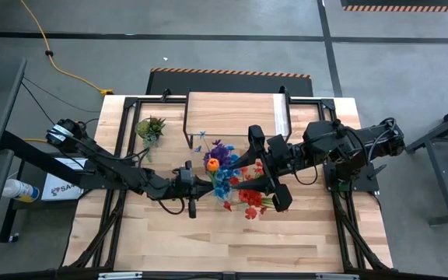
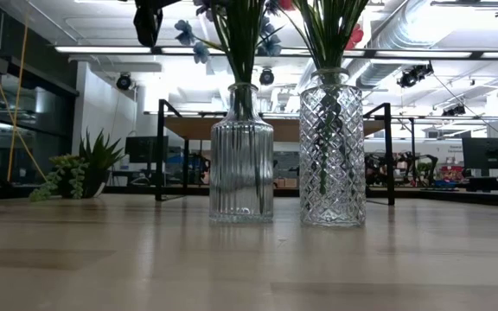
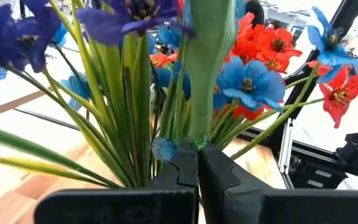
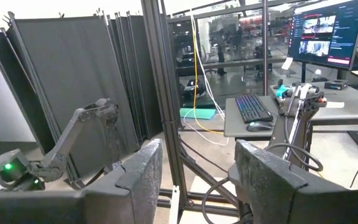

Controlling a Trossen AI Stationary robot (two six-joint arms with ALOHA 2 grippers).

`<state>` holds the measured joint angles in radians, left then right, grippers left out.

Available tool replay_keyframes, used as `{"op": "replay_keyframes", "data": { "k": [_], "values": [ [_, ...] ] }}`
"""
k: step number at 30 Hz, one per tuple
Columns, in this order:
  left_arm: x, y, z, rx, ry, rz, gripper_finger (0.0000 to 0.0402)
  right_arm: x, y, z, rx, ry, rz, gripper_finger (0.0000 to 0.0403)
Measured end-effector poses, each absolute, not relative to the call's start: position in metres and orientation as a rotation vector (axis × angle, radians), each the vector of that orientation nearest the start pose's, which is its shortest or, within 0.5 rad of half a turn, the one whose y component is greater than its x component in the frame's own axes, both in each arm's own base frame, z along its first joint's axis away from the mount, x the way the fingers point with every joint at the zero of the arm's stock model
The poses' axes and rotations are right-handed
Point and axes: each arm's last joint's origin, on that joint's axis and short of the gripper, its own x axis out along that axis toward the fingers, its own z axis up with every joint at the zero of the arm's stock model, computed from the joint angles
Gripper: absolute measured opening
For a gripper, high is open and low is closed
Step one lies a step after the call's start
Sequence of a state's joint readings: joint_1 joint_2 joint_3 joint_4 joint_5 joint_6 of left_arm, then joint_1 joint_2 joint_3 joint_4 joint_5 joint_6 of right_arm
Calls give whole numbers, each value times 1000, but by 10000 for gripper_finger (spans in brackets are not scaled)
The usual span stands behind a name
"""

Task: Pick and place flowers into a vace then onto a shelf
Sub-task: Put the orange tulip into the left transparent vase

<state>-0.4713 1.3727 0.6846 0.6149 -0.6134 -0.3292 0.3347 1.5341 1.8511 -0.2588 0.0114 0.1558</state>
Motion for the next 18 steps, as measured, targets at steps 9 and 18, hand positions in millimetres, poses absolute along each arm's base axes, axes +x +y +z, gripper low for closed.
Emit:
{"op": "replay_keyframes", "data": {
  "k": [9, 18],
  "values": [
    [262, -115, 240, -297, 96, 161, 30, 303, 105, 506, 164, -32, 327, 193],
    [262, -116, 240, -298, 103, 140, 30, 303, 105, 506, 164, -32, 327, 193]
  ]
}}
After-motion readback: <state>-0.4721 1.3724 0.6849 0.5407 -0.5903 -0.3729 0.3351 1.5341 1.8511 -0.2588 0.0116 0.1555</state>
